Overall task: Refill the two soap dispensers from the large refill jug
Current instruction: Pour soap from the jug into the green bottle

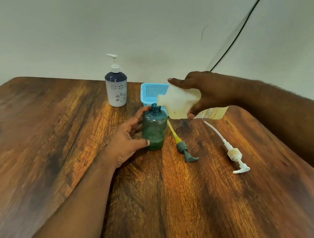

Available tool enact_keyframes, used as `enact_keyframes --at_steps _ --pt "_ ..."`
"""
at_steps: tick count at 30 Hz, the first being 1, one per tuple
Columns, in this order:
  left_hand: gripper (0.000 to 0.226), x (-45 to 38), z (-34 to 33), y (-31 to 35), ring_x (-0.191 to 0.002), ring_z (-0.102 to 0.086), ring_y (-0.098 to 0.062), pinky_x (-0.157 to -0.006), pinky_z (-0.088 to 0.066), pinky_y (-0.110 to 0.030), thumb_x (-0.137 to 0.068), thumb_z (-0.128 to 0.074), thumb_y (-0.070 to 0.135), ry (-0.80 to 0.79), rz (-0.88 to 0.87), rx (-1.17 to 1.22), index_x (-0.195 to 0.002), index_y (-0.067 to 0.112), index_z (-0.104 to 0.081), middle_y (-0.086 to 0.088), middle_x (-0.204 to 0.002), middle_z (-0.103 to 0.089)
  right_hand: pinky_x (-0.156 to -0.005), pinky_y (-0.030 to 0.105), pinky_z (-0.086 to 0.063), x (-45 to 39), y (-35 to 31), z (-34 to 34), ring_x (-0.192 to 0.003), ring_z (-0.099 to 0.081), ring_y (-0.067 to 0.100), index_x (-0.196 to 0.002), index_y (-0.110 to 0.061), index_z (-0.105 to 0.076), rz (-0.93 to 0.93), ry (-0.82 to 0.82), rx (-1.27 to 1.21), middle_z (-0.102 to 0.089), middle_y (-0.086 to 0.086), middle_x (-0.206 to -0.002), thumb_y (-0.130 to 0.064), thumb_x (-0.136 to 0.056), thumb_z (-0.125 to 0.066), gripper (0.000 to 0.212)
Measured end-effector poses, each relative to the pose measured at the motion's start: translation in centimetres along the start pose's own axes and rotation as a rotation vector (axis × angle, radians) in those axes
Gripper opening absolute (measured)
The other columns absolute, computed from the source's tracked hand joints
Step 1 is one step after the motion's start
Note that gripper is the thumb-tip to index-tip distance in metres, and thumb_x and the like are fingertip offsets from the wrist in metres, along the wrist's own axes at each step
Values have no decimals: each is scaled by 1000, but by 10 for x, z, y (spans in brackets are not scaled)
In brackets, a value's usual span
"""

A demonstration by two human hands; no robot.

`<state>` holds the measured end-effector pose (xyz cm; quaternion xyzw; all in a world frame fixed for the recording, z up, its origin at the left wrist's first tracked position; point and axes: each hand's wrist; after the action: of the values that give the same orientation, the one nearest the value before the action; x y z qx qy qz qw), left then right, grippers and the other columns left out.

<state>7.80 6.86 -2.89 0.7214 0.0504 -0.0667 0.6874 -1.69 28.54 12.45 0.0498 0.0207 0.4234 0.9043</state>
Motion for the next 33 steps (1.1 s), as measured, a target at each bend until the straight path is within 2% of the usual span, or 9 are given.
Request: enact_keyframes --at_steps 5,12,23,28,33 --pt "93 -1 2 -3 -127 -55 -3 -92 -52 -19 -76 -62 -25 -7 -12 -5 -136 43 -47 11 -142 -52 -89 29 -46 0 1 -1 -114 -45 19 -153 -30 -7 -4 -11 -1 -46 4 -130 -43 -79 -75 102" --pt "92 0 0 -1 -122 -57 1 -89 -52 -16 -76 -61 -27 1 -13 -5 -137 41 -46 14 -137 -55 -83 23 -41 0 0 1 -113 -44 19 -153 -30 -7 3 -6 9 -46 4 -131 -41 -79 -75 101" --pt "93 0 0 -1 -119 -58 4 -90 -52 -17 -76 -61 -27 -3 -8 -11 -137 41 -45 18 -134 -54 -84 22 -39 1 -3 3 -116 -45 21 -153 -28 -8 1 -10 24 -45 5 -132 -39 -80 -75 100" --pt "96 -3 4 -6 -129 -54 -5 -98 -51 -24 -75 -63 -25 -20 -9 -21 -142 41 -45 11 -143 -53 -87 24 -41 0 -1 3 -116 -45 21 -153 -29 -8 0 -9 31 -45 5 -133 -41 -79 -75 101" --pt "95 -3 3 -6 -128 -54 -4 -95 -51 -20 -76 -63 -25 -15 -12 -14 -141 42 -44 12 -142 -54 -86 23 -41 -1 1 1 -115 -45 21 -153 -30 -8 3 -3 38 -45 4 -132 -41 -79 -75 101"
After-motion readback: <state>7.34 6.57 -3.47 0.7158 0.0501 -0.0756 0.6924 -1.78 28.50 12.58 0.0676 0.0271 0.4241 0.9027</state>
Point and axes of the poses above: each hand's wrist, its own x-axis away from the middle knuckle, its own z-axis out of the back of the hand, y = z × x
